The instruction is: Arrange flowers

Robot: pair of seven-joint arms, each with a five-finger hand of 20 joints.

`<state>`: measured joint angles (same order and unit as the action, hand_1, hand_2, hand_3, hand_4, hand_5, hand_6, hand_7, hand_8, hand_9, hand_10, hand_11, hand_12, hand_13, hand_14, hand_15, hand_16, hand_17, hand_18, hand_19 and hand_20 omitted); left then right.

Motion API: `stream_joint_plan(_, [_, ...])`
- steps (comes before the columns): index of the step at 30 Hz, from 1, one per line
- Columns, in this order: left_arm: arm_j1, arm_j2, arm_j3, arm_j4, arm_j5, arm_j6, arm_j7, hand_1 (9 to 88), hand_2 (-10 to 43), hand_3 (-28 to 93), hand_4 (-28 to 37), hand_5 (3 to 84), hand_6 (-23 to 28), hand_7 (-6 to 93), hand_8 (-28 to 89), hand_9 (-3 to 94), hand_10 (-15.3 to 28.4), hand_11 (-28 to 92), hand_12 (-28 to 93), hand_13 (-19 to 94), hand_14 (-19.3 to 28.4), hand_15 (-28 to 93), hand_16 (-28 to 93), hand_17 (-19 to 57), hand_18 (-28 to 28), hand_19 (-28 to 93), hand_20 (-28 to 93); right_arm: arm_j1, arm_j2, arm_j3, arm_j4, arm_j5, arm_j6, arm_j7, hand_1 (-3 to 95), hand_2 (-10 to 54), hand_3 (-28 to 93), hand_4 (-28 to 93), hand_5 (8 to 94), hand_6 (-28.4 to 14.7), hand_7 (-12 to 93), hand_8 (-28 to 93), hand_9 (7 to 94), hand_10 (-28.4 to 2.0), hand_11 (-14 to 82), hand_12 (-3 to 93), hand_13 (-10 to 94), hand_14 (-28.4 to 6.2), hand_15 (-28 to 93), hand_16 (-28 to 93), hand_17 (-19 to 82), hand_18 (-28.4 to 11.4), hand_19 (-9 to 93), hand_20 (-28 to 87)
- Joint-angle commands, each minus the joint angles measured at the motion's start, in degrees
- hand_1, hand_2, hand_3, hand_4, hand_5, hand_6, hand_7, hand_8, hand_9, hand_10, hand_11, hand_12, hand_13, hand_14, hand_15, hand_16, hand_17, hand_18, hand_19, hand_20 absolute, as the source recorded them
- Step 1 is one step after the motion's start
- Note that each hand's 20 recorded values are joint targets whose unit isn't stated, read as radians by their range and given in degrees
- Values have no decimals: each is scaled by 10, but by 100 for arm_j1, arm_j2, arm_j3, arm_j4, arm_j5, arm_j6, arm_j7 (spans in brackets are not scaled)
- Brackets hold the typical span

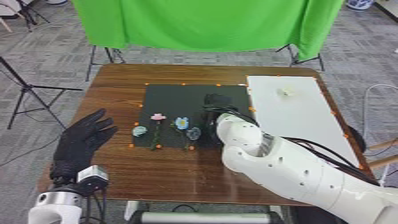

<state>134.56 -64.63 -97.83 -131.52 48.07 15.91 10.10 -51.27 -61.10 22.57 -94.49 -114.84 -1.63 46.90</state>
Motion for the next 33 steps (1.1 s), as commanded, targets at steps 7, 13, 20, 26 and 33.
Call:
stream_joint_plan(7, [79,-68,-44,1,64,-94,-143,255,40,835,-187,432,119,155,-98,401,202,279,97,315,276,540,-106,-58,241,635,-48,-140,-14,197,-190,-445,-720,262,328,-93,883,-274,635,-20,186,-141,746,-156,476,200,764,-93,888,147,306,-241,932,207])
stream_joint_plan(13, [77,-79,-23,13,58,-97,-139,255,41,835,-186,433,119,154,-98,401,202,279,97,316,276,540,-106,-58,241,636,-48,-109,-17,208,-244,-472,-791,242,288,-67,869,-266,599,-28,171,-136,720,-171,485,192,749,-107,899,143,302,-248,932,222])
stream_joint_plan(20, [55,-72,-20,6,65,-75,-146,254,41,835,-184,433,119,155,-98,401,202,279,97,316,276,540,-106,-58,241,636,-48,-36,21,163,-270,-530,-695,232,259,-43,862,-259,579,-32,162,-131,710,-181,488,189,744,-114,903,136,295,-253,932,229])
stream_joint_plan(26, [75,-80,8,3,65,-62,-113,254,42,834,-185,433,119,156,-99,401,202,279,97,315,276,541,-106,-58,241,636,-49,57,107,64,-276,-486,-579,316,253,-34,861,-257,579,-32,161,-129,709,-183,485,186,740,-116,902,133,295,-255,932,229])
stream_joint_plan(33, [91,-84,25,-1,60,-43,-114,255,42,834,-184,433,118,156,-99,401,202,278,96,316,275,541,-106,-58,241,636,-49,129,330,211,-357,-503,-452,257,253,-28,861,-253,583,-33,163,-130,709,-184,482,184,739,-118,900,130,295,-257,932,231])
